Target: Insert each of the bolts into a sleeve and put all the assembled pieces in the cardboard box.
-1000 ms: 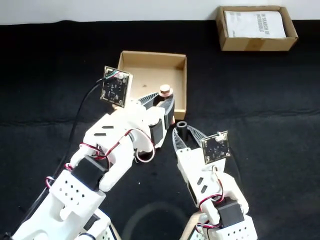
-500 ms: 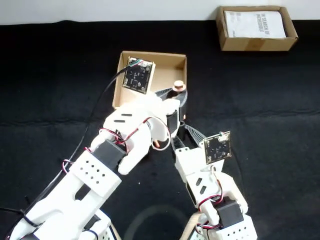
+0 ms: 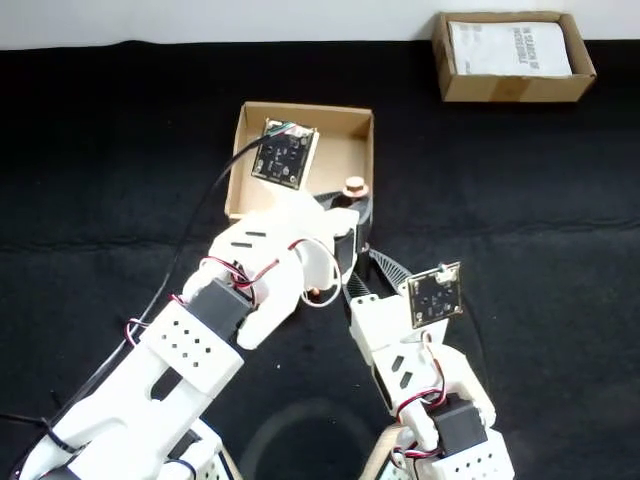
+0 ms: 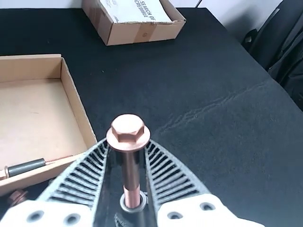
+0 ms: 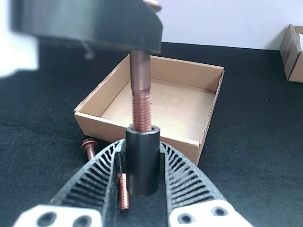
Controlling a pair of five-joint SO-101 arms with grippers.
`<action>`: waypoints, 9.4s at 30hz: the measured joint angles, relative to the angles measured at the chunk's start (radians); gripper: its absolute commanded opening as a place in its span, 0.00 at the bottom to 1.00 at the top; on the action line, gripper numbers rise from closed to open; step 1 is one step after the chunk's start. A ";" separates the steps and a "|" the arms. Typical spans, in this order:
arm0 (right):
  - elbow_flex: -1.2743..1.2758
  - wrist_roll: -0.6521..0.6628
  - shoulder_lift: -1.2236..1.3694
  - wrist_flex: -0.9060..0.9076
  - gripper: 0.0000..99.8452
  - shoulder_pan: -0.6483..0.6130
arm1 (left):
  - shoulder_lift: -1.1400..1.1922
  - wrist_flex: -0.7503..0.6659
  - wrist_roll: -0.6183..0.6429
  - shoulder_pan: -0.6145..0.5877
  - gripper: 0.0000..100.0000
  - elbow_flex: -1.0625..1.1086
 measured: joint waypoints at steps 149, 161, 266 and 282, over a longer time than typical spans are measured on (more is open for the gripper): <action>-1.501 0.927 2.088 0.712 0.23 -0.333 | -1.080 0.433 -0.364 -1.023 0.03 0.908; -1.573 0.927 2.183 0.692 0.23 -0.327 | -1.080 0.433 -0.364 -1.048 0.03 0.908; -0.637 0.517 0.519 0.749 0.01 0.470 | 0.103 0.882 -0.486 -0.525 0.03 -0.103; -0.167 0.646 0.242 0.485 0.01 0.655 | 0.740 0.882 -0.419 -0.463 0.16 -0.450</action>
